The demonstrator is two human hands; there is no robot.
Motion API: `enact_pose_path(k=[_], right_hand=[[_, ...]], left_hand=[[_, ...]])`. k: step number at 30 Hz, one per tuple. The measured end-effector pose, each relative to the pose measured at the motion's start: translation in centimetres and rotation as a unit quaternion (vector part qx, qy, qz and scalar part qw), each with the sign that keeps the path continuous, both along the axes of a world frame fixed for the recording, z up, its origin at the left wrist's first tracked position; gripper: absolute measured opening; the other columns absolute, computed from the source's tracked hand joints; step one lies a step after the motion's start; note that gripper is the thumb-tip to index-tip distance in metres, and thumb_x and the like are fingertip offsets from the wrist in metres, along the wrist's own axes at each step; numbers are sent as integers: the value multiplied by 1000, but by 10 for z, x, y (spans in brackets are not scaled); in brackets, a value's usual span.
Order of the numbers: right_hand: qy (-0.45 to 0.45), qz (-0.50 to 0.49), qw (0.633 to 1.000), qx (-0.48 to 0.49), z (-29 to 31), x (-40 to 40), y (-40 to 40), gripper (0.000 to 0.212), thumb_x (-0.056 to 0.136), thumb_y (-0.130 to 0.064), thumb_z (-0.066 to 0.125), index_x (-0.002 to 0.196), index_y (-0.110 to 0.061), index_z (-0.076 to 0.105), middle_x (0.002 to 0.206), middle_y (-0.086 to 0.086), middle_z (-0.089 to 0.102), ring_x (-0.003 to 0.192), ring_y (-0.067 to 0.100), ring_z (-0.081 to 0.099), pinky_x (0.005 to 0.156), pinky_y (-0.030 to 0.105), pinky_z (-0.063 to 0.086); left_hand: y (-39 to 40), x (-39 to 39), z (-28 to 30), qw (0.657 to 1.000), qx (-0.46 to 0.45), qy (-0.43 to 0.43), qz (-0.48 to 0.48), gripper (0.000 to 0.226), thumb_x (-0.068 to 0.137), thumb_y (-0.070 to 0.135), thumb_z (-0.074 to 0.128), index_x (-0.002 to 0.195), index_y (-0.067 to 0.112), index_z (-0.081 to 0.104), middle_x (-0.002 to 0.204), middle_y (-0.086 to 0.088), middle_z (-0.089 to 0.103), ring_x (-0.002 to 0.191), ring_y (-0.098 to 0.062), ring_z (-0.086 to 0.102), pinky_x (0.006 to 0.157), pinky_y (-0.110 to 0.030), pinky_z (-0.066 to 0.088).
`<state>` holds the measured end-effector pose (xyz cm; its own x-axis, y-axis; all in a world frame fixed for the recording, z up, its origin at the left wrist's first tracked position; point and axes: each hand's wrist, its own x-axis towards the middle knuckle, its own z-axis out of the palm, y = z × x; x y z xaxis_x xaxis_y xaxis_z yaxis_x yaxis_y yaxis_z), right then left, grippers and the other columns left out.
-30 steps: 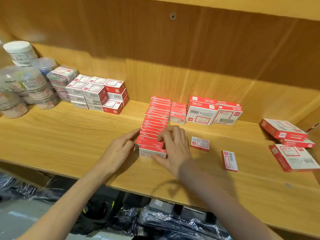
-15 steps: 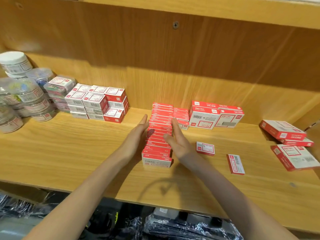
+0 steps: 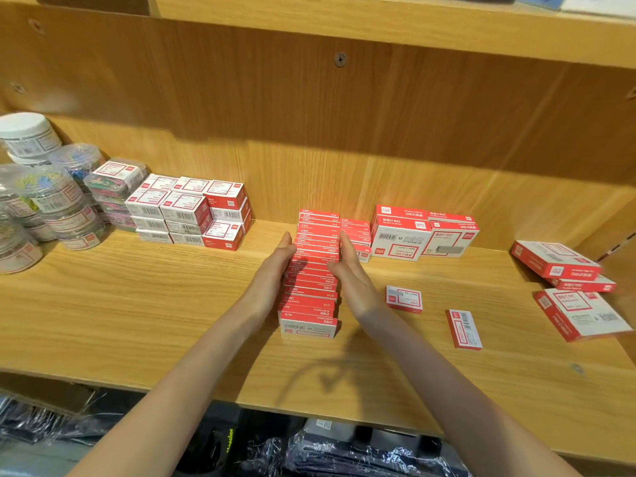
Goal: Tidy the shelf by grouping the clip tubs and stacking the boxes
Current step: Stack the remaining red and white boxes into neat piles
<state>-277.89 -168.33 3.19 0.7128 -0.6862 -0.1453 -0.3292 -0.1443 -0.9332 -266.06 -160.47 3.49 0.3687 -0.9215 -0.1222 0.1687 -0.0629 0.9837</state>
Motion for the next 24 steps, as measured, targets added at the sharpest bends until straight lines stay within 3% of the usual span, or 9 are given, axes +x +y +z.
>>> enact_pose_path(k=[2, 4, 6, 8, 10, 13, 16, 20, 24], right_hand=[[0, 4, 1000, 6, 3, 0, -3, 70, 75, -66, 30, 138, -57, 3, 129, -17, 47, 106, 12, 57, 97, 47, 44], [-1, 11, 1000, 10, 4, 0, -4, 66, 81, -61, 30, 139, -55, 1, 113, -20, 51, 100, 12, 60, 95, 47, 45], [-4, 10, 1000, 10, 4, 0, -4, 61, 85, -58, 31, 139, -55, 0, 107, -23, 50, 98, 11, 61, 95, 47, 46], [-4, 2, 1000, 2, 2, 1, -5, 61, 86, -58, 30, 138, -55, -1, 115, -22, 50, 103, 12, 59, 96, 48, 45], [11, -10, 998, -53, 6, 3, -9, 65, 78, -67, 24, 135, -58, -5, 140, -17, 39, 118, 15, 51, 100, 49, 40], [25, -2, 989, -149, 19, 7, -19, 65, 91, -51, 24, 145, -35, -7, 155, -2, 16, 141, 18, 21, 113, 47, 23], [117, 55, 965, -226, 25, 9, -30, 60, 100, -34, 21, 147, -15, -11, 157, 1, -6, 143, 13, -10, 118, 41, -2], [211, 107, 934, -266, 18, 16, -34, 59, 99, -35, 15, 147, -14, -10, 156, 0, -12, 141, 11, -17, 116, 39, -13], [231, 110, 929, -269, 20, 16, -34, 59, 99, -33, 15, 146, -13, -14, 156, 0, -15, 141, 10, -19, 115, 38, -16]], left_hand=[[-2, 0, 2, 1000, 0, -1, 5, 55, 96, 41, 33, 145, 22, 18, 105, 20, 57, 85, 9, 62, 66, -11, 49], [-3, -1, 5, 1000, -6, -8, -7, 43, 99, 32, 27, 140, 21, 28, 94, 24, 61, 79, 10, 63, 61, -10, 48], [-5, 0, 5, 1000, -1, -6, -13, 38, 99, 30, 25, 135, 23, 33, 99, 24, 61, 80, 10, 62, 63, -10, 48], [-8, 4, 0, 1000, 2, 5, -1, 48, 98, 34, 24, 144, 22, 20, 126, 19, 48, 81, 15, 57, 67, -11, 46], [-12, 9, 1, 1000, 12, 28, 6, 54, 97, 37, 24, 148, 24, 10, 141, 13, 35, 80, 18, 50, 68, -14, 43], [-21, 16, 7, 999, 6, 46, -6, 63, 93, 41, 33, 148, 23, 8, 116, 20, 46, 75, 15, 53, 64, -13, 47], [-31, 21, 6, 999, 18, 9, -28, 58, 96, 36, 27, 148, 20, 7, 116, 15, 51, 77, 13, 58, 61, -8, 47], [-31, 24, 6, 998, 22, -4, -55, 40, 98, 29, 23, 131, 13, 41, 104, -8, 56, 86, -10, 56, 64, -12, 50], [-36, 24, 3, 999, 23, -3, -40, 36, 97, 26, 23, 119, 17, 51, 98, -6, 60, 86, -15, 57, 69, -18, 51]])
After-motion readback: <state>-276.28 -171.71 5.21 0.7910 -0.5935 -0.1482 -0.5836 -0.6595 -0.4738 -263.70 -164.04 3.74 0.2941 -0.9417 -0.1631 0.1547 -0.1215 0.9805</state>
